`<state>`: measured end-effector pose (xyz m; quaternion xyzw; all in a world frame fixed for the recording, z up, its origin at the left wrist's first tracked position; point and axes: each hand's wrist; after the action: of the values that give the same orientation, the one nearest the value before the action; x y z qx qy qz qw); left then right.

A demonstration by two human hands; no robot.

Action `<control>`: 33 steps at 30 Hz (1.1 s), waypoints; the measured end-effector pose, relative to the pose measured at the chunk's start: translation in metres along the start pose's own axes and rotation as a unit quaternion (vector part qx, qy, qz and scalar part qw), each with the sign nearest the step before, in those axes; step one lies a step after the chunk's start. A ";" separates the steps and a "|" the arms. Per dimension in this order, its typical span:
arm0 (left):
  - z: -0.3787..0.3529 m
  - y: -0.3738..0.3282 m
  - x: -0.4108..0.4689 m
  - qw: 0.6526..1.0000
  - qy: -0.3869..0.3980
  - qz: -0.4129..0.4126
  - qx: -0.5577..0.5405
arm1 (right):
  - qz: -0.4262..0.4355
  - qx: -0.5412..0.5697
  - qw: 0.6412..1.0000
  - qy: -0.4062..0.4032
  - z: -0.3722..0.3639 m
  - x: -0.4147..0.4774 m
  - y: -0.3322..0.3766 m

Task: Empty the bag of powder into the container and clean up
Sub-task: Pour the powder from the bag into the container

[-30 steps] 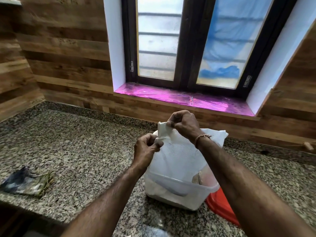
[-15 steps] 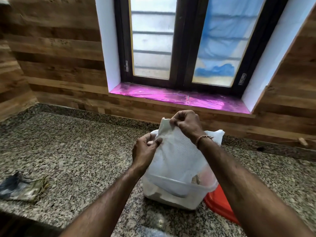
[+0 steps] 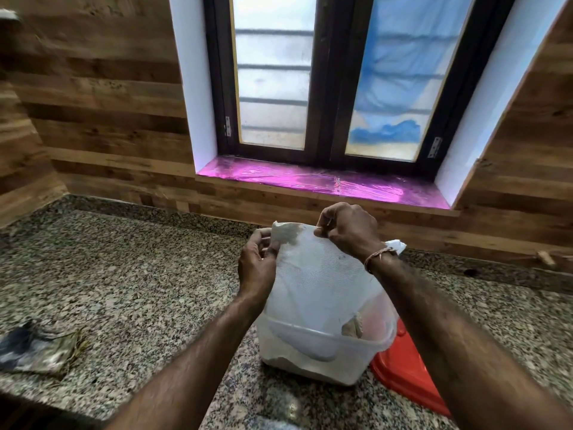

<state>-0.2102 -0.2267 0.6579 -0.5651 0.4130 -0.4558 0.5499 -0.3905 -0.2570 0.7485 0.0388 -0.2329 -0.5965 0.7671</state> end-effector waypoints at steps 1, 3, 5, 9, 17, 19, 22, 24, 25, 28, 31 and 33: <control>-0.003 -0.003 -0.002 1.000 0.001 -0.012 0.012 | -0.002 0.004 1.000 -0.018 -0.001 -0.001 0.000; -0.008 -0.010 -0.008 0.998 0.029 -0.023 0.041 | -0.008 0.015 0.999 -0.042 -0.004 -0.002 0.001; -0.010 -0.014 -0.012 0.994 0.055 -0.030 0.094 | -0.010 0.023 0.998 -0.052 -0.007 -0.002 0.002; -0.009 -0.015 -0.016 0.990 0.062 -0.032 0.122 | -0.014 0.031 0.998 -0.050 -0.011 0.000 0.003; -0.004 -0.004 -0.011 0.985 0.083 -0.047 0.144 | -0.008 0.049 0.998 -0.031 -0.017 -0.002 0.004; -0.008 -0.006 -0.013 0.985 0.078 -0.057 0.144 | -0.002 0.054 0.998 -0.038 -0.018 -0.005 0.005; -0.009 -0.013 -0.006 0.997 0.008 -0.015 0.076 | 0.013 0.073 0.997 -0.030 -0.015 -0.007 0.004; -0.004 -0.016 0.000 0.998 -0.029 -0.015 0.054 | 0.020 0.075 0.997 -0.019 -0.010 -0.008 0.002; -0.002 -0.017 0.002 0.999 -0.034 -0.008 0.036 | 0.019 0.074 0.997 -0.014 -0.008 -0.008 0.000; 0.001 -0.023 0.006 0.998 -0.015 0.034 -0.042 | 0.018 0.064 0.998 0.001 -0.005 -0.007 -0.002; 0.003 -0.028 0.007 0.994 0.017 0.050 -0.091 | 0.027 0.036 0.999 -0.008 -0.008 -0.006 -0.004; 0.005 -0.028 0.006 0.995 0.036 0.033 -0.090 | 0.029 0.031 0.999 -0.008 -0.008 -0.007 -0.004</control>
<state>-0.2049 -0.2301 0.6861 -0.5815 0.4903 -0.4181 0.4967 -0.3922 -0.2535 0.7375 0.0512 -0.2585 -0.5666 0.7807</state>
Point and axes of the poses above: each hand's wrist, its own x-axis towards the middle knuckle, its own z-axis out of the back of the hand, y = z × x, and after that the axes turned 8 degrees about z, right-handed
